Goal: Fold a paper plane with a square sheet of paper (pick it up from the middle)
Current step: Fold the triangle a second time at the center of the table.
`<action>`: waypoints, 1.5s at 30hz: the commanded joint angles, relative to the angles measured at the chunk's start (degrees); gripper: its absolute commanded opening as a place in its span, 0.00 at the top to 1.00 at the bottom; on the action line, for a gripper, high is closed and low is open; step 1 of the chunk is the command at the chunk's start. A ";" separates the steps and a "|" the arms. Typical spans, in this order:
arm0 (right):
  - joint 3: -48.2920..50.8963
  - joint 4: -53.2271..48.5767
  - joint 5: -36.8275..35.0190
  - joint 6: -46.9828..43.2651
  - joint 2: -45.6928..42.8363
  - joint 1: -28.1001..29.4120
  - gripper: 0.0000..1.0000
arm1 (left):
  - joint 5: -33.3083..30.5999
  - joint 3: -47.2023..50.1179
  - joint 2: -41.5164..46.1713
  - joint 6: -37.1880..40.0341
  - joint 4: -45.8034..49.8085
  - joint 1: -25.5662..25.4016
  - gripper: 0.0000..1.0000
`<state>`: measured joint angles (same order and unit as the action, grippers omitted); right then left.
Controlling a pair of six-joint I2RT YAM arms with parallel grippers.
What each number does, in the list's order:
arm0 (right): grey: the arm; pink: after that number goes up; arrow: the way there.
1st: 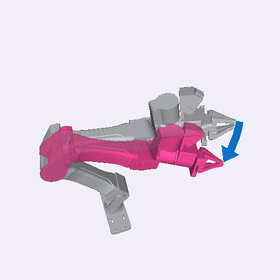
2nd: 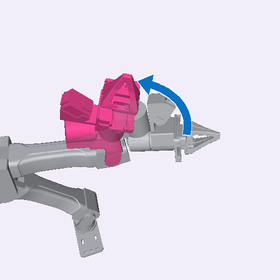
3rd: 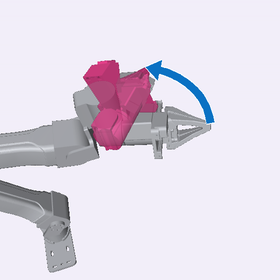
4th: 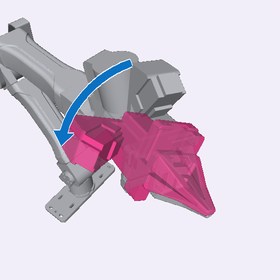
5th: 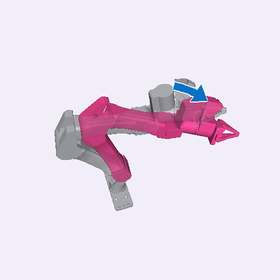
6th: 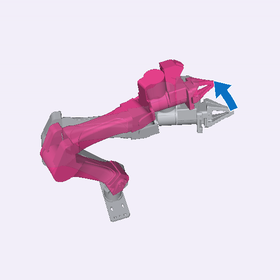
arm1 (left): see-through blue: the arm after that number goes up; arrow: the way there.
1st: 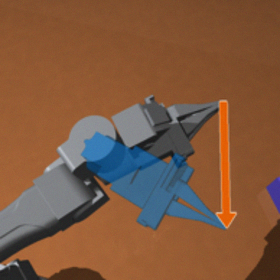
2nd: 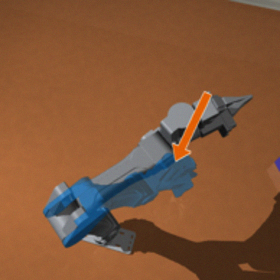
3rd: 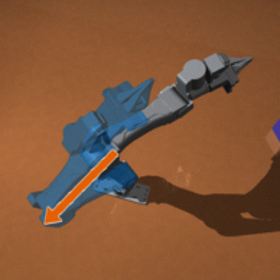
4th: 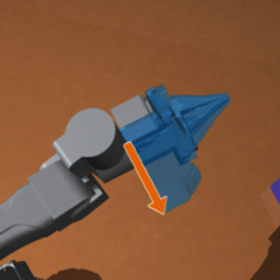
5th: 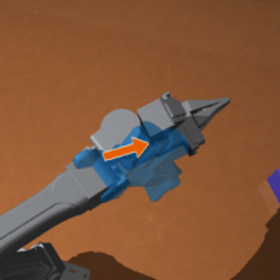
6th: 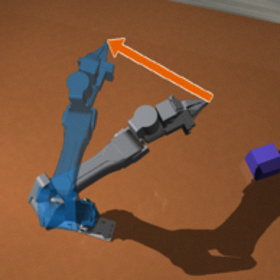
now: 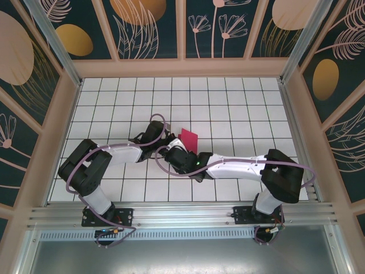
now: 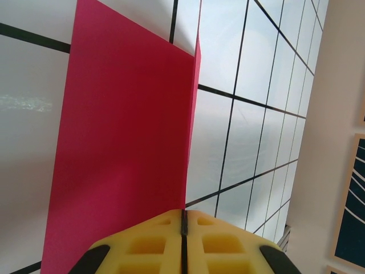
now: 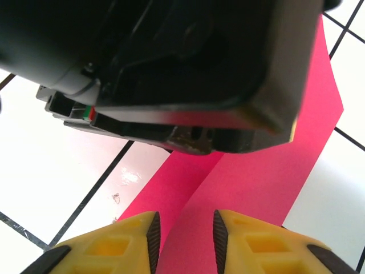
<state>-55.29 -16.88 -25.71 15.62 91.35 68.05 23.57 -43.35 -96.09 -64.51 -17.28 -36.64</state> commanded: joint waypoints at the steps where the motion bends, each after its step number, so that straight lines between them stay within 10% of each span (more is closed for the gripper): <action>1: -2.27 -3.05 -1.31 0.49 0.63 0.76 0.76 | 0.00 -1.34 -0.19 1.56 1.57 0.43 0.88; 11: -2.81 -3.08 -1.00 1.17 0.92 0.77 1.00 | -0.46 -2.04 -0.01 1.92 2.58 0.43 0.87; 27: 7.27 12.22 20.38 5.76 -7.31 -6.85 1.00 | -4.94 -2.28 3.28 3.69 6.58 0.40 0.61; 45: 21.87 28.72 44.17 12.14 -11.81 -22.94 1.00 | -9.42 -0.46 8.43 6.07 7.96 0.43 0.53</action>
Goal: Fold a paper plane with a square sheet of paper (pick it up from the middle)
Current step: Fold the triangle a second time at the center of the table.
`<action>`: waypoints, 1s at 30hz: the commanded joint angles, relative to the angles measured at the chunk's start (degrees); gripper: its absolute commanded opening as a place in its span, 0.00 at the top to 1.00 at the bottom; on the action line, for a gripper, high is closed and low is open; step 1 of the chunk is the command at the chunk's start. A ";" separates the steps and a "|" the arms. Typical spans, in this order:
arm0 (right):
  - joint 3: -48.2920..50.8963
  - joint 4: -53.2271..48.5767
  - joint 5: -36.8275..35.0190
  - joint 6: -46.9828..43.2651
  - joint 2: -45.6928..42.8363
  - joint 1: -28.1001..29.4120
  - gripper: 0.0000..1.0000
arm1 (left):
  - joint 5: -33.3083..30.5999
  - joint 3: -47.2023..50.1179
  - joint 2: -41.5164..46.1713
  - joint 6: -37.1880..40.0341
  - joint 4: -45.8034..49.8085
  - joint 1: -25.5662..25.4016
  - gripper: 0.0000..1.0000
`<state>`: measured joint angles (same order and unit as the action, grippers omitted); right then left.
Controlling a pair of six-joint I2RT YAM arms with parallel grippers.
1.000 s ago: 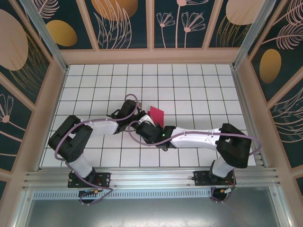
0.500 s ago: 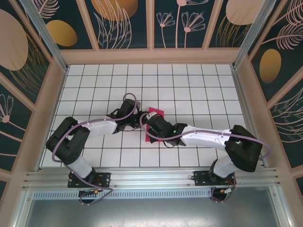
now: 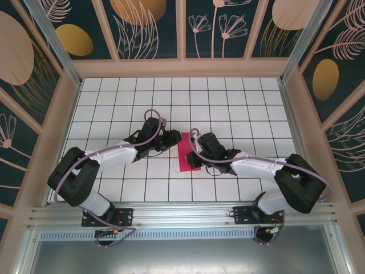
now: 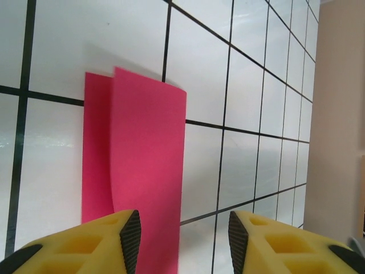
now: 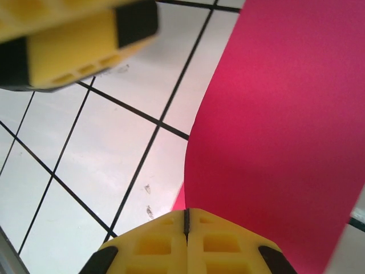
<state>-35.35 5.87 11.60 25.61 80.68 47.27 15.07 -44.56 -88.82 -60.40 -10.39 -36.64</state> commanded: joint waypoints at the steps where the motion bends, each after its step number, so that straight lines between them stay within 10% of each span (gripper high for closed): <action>1: 2.58 6.59 8.17 2.41 -1.17 -3.30 1.00 | -0.72 0.78 1.11 2.33 0.99 0.43 0.53; 13: 8.73 17.70 18.90 10.21 -2.54 -12.37 1.00 | 1.47 1.37 1.01 4.94 0.23 0.31 0.68; 30: 7.95 18.62 -5.15 38.46 -4.05 0.75 1.00 | 0.54 9.01 5.52 2.82 0.00 -0.83 0.81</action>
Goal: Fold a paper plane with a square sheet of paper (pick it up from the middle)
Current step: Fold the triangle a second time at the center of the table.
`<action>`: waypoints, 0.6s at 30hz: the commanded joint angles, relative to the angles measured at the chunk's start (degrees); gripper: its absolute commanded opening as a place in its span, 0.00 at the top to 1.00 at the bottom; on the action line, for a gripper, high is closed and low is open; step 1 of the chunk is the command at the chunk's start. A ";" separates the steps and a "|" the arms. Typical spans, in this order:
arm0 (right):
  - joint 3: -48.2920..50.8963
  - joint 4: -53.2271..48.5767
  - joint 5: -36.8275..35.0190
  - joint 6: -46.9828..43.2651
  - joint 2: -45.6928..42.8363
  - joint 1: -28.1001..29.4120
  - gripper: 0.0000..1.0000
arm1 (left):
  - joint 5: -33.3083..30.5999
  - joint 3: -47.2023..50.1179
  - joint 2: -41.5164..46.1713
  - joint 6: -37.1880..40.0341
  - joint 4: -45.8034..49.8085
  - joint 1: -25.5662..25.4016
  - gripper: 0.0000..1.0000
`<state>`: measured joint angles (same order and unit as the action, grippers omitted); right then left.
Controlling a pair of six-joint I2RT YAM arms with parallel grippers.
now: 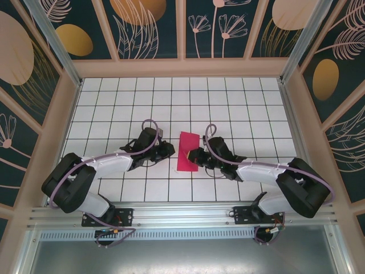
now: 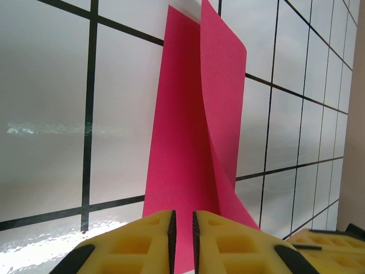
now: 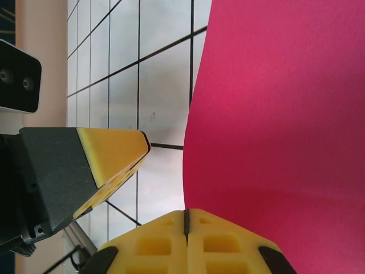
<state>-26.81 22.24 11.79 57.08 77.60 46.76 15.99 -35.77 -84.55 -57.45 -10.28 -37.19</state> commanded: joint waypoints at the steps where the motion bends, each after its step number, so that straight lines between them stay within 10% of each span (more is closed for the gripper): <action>1: -0.70 2.74 -5.63 7.53 -0.97 1.55 1.00 | -0.37 0.17 1.10 0.09 0.12 -0.26 0.81; 18: 0.69 2.75 -6.37 8.42 1.34 1.51 1.00 | 3.07 -5.33 -10.11 0.55 0.62 -4.44 0.92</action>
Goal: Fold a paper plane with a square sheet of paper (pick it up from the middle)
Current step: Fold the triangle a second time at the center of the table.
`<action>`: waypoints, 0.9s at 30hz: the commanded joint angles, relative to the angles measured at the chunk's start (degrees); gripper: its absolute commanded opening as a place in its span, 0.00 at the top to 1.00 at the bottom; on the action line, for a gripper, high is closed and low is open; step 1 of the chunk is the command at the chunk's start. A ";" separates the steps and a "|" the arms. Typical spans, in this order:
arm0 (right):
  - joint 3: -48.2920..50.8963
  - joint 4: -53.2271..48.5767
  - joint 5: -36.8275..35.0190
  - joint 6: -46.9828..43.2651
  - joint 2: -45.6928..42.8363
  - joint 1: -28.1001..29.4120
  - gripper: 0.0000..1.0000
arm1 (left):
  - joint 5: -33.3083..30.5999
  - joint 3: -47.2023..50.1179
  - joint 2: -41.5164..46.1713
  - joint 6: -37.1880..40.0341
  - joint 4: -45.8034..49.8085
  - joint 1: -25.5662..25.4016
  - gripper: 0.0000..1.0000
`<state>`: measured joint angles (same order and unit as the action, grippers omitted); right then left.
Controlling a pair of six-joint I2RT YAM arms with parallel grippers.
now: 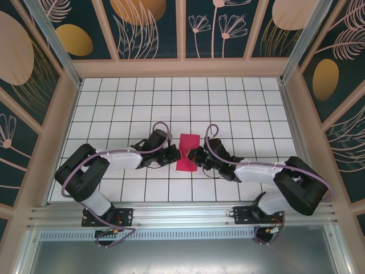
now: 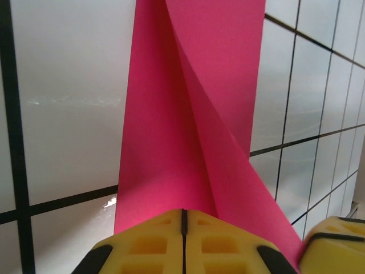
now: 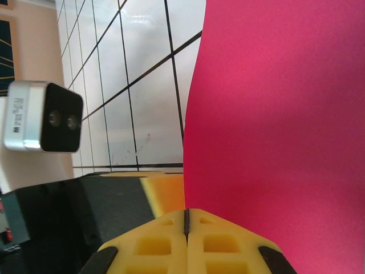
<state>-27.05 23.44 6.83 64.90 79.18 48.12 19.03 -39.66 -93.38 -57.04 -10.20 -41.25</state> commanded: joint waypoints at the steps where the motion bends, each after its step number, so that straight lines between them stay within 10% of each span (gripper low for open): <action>1: 1.03 1.56 -1.39 0.57 -0.22 0.13 1.00 | -0.08 -1.46 -1.50 0.25 0.51 -0.42 0.92; 27: -3.26 -6.54 15.10 -29.94 4.00 -10.94 1.00 | -4.06 -3.58 -8.45 6.08 6.32 -0.96 0.93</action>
<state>-28.08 18.85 18.76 42.78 82.46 37.87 17.54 -42.98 -99.44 -53.10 -8.62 -41.98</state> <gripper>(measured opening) 0.050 0.074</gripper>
